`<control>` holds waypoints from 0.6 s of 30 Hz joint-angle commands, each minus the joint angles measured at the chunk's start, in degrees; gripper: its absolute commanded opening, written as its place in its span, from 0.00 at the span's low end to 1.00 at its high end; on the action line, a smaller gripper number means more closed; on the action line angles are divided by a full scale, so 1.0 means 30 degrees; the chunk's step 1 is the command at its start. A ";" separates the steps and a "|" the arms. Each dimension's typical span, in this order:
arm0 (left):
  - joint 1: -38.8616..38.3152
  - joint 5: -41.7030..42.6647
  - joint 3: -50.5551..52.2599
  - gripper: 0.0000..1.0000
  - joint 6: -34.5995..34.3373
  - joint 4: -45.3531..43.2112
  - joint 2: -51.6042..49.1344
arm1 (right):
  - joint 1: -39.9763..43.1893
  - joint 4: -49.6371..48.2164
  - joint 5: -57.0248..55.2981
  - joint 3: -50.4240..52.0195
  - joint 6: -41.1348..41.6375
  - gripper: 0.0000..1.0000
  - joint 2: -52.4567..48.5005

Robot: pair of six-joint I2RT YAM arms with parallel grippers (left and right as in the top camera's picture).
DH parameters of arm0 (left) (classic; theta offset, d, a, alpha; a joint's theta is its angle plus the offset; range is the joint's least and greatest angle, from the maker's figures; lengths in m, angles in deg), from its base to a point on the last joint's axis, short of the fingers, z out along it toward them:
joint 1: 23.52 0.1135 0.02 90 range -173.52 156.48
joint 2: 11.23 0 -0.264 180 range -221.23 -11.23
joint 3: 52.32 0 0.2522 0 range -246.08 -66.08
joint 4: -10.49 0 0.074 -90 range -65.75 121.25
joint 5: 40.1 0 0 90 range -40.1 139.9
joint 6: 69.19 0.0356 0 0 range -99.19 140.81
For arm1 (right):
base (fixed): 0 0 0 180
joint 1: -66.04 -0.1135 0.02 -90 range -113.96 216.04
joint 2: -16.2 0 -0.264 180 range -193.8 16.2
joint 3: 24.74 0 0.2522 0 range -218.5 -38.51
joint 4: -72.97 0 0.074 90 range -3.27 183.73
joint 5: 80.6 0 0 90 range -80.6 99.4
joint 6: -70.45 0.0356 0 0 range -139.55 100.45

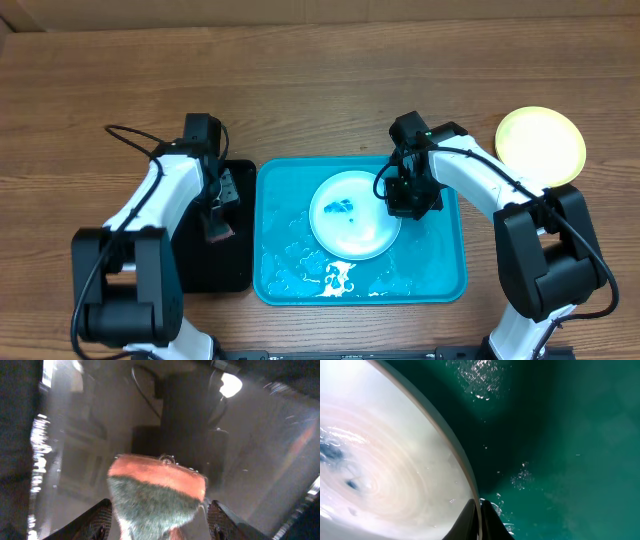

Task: Clean dirty plates on tray and stack at the side
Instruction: 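Pick up the sponge from the black tray with left gripper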

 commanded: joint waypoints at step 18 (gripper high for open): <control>-0.0073 0.0867 0.0153 0.66 -0.0911 -0.0226 -0.0408 | -0.0131 0.0146 0.0066 0.0058 0.0066 0.04 0.0029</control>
